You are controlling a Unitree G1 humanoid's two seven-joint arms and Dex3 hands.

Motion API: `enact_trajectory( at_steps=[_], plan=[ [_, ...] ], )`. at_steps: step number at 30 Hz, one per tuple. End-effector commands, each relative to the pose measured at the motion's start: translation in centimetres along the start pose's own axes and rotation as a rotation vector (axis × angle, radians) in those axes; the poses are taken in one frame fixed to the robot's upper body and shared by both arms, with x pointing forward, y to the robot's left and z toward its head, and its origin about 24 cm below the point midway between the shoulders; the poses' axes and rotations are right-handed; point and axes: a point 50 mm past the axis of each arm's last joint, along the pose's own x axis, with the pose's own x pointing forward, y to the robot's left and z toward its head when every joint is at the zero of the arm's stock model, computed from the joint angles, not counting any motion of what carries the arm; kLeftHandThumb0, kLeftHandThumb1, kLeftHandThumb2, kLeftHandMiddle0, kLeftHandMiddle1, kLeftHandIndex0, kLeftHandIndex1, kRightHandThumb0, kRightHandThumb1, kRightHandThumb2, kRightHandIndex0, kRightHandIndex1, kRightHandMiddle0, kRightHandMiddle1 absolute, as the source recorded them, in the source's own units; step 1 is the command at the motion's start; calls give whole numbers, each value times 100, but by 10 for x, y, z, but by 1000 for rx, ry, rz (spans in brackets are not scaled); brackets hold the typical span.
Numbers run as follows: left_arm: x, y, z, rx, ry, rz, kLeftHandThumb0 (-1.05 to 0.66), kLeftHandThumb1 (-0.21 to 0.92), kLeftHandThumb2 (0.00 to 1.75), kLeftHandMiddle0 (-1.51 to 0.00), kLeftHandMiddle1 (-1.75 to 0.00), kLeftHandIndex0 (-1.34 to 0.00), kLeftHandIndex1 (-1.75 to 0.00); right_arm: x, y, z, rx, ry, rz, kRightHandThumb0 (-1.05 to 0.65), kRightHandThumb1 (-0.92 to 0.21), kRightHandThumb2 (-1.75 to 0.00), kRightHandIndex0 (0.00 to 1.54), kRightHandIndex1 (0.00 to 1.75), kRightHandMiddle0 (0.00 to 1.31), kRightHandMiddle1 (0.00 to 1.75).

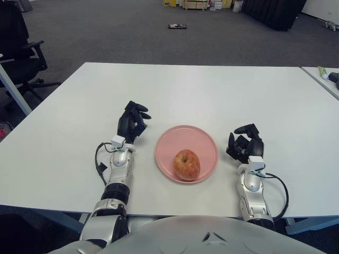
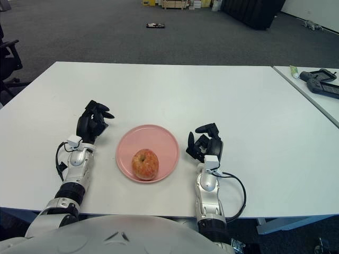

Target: Put the apple into the plate.

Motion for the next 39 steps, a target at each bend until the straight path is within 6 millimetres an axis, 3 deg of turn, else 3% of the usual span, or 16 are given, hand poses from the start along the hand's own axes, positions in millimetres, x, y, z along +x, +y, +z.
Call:
enact_trajectory(
  at_steps=[1,30,31,34,39],
  plan=[
    [-2,0,-3,16,23,14,-55,92,107,-66,-175,-64,-175,4,2,3,6,-13,4,-42,-54,-104,101,175,44,175],
    [-24,-7,-18,123,148,5,-51,90,110,-77,-175,-66,-175,4,2,1,1,-4,18,-41,-55,-103,99,175,43,175],
    [-25,-6,-19,135,154,10,-50,90,109,-78,-175,-66,-175,4,3,1,0,-5,20,-41,-55,-103,99,175,43,175],
    [-26,-5,-20,156,164,26,-44,69,101,-75,-175,-48,-175,5,3,0,-2,-6,27,-41,-55,-103,100,175,44,175],
    [-28,-4,-21,172,172,55,-40,64,94,-71,-175,-39,-175,5,4,0,2,-11,40,-41,-54,-104,102,175,44,175]
  ],
)
